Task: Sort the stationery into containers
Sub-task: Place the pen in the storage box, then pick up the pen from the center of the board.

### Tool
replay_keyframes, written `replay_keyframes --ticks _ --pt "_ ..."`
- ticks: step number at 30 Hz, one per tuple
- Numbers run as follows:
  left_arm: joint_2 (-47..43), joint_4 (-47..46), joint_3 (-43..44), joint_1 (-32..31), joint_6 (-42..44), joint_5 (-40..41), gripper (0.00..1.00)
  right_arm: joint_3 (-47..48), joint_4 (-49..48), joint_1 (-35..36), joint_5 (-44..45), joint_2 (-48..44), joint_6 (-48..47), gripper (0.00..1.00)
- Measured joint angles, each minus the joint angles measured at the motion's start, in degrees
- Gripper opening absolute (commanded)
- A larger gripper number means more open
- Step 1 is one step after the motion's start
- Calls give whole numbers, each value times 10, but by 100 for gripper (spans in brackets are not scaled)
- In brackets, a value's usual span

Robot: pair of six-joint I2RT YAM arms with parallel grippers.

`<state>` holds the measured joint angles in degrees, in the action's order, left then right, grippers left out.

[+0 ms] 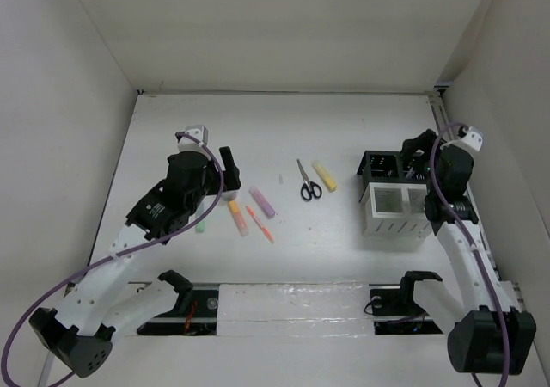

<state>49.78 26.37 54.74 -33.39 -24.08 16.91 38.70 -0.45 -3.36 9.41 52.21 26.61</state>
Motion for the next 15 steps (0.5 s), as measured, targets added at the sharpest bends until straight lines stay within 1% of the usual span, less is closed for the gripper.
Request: replay_keyframes --ticks 1,2,5,7,10,13,15 --pt "3 0 0 0 0 2 99 6 1 0 -14 -11 1 91" --pt "7 0 0 0 -2 5 99 12 1 1 -27 -20 0 100" --pt "21 1 0 6 -6 10 99 31 2 15 -69 -32 -3 100" --pt "30 2 0 18 -15 17 99 54 6 42 -98 -22 -14 100" --pt "50 21 13 37 -39 41 99 113 32 122 -114 24 -43 100" --pt "65 31 25 63 -66 54 99 167 52 232 -92 90 -79 100" --pt "67 35 27 113 -80 56 99 191 65 315 -70 136 -101 99"
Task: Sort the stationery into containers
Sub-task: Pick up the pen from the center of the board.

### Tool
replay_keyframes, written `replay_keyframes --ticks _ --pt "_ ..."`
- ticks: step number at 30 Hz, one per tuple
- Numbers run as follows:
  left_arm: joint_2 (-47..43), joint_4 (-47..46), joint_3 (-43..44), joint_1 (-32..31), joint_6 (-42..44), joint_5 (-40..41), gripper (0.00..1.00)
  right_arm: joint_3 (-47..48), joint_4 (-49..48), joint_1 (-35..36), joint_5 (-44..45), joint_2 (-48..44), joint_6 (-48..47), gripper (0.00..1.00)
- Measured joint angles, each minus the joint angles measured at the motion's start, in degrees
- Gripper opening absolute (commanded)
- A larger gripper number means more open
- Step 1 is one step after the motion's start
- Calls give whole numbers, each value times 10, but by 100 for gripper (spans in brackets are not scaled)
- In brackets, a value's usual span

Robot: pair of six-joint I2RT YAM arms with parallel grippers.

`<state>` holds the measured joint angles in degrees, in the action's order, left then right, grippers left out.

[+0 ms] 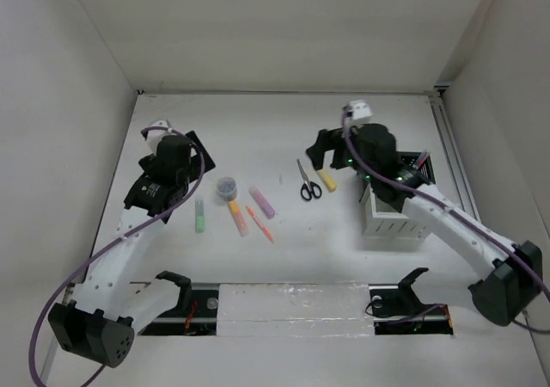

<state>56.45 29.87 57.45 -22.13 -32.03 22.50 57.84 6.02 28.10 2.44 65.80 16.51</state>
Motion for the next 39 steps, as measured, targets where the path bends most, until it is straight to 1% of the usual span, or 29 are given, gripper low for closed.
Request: replay_keyframes --ticks 2,4,7,8,9,11,15,19,21,25,27,28,32,39 --pt "-2 3 0 47 -11 6 99 18 14 70 18 50 -14 95" --pt "-4 9 0 75 -23 25 99 31 29 128 40 107 -21 92" --pt "-12 18 0 78 -35 42 99 49 53 191 69 186 -24 85" --pt "-15 20 0 77 -38 47 99 51 61 209 79 209 -24 79" --pt "-19 22 0 77 -40 50 99 52 68 229 88 229 -24 77" --pt "-28 25 0 77 -43 56 99 52 80 261 96 254 -22 75" --pt "-39 27 0 77 -45 62 99 56 86 315 107 285 -17 67" --pt "-40 27 0 77 -44 58 99 69 85 335 110 303 -16 62" --pt "-40 27 0 77 -44 56 99 80 85 338 114 312 -15 62" --pt "-40 27 0 77 -44 55 99 92 81 342 117 325 -15 58" --pt "-41 27 0 77 -44 55 99 97 79 346 117 333 -16 50" --pt "-42 27 0 77 -44 55 99 102 78 347 117 340 -16 48" --pt "-49 27 -1 77 -44 56 99 123 70 354 117 378 -16 48" --pt "-54 26 -1 77 -40 54 99 142 70 354 117 417 -16 47"
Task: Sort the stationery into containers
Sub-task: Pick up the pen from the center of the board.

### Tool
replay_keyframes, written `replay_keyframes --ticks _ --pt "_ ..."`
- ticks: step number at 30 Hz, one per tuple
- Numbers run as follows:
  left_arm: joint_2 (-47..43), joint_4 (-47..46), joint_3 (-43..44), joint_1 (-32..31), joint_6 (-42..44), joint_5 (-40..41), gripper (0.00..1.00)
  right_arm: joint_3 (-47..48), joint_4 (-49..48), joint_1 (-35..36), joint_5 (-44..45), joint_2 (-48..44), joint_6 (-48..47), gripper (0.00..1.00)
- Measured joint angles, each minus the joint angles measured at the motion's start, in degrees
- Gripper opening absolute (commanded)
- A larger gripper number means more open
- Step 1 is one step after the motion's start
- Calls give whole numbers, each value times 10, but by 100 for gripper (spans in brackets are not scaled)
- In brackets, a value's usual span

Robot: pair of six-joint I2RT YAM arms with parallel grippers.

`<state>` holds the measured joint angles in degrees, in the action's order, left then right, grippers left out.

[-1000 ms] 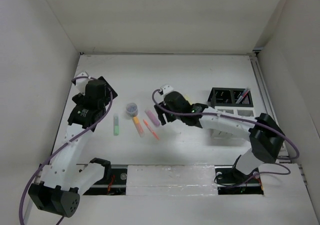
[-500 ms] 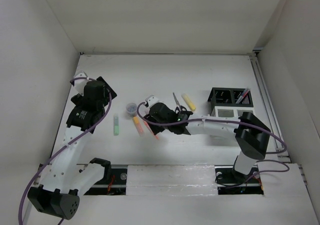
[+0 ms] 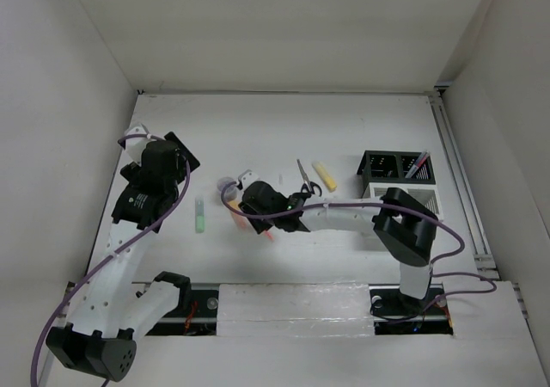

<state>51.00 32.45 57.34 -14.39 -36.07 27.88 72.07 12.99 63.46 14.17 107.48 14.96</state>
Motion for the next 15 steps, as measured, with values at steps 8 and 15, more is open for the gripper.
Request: replay_keyframes --ticks 8,15 --pt "-2 -1 -5 0 3 -9 99 19 -1 0 1 40 0 46" --pt "-2 -1 -6 0 8 -12 99 20 0 0 3 60 0 37"
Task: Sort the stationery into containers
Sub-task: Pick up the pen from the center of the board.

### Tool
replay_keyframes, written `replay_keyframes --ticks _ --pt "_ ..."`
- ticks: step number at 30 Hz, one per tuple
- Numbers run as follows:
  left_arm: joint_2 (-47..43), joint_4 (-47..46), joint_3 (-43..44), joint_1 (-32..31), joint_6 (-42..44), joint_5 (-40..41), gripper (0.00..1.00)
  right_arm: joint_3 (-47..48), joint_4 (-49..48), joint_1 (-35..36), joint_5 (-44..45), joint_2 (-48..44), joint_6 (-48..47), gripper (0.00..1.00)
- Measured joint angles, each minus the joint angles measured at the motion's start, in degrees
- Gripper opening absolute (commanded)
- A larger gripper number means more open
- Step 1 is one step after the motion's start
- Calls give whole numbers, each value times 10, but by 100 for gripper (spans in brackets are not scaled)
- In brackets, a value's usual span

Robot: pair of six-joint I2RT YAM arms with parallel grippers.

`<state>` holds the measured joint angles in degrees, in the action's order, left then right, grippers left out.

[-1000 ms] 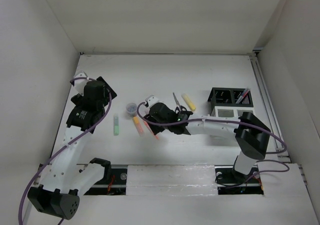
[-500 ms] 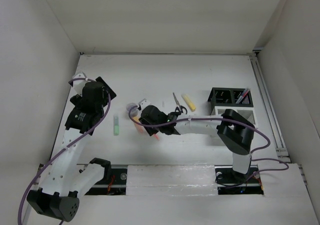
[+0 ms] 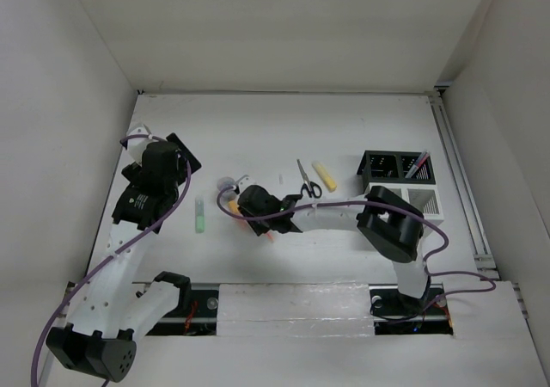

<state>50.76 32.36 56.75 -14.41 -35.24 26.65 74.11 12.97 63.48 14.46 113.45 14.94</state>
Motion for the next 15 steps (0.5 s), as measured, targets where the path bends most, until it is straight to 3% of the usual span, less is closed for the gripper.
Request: replay_keyframes --ticks 7,15 --pt "-1 0 0 0 3 -4 99 7 -3 1 0 6 3 16" --pt "-8 0 0 0 3 -5 99 8 -3 1 2 7 13 0"
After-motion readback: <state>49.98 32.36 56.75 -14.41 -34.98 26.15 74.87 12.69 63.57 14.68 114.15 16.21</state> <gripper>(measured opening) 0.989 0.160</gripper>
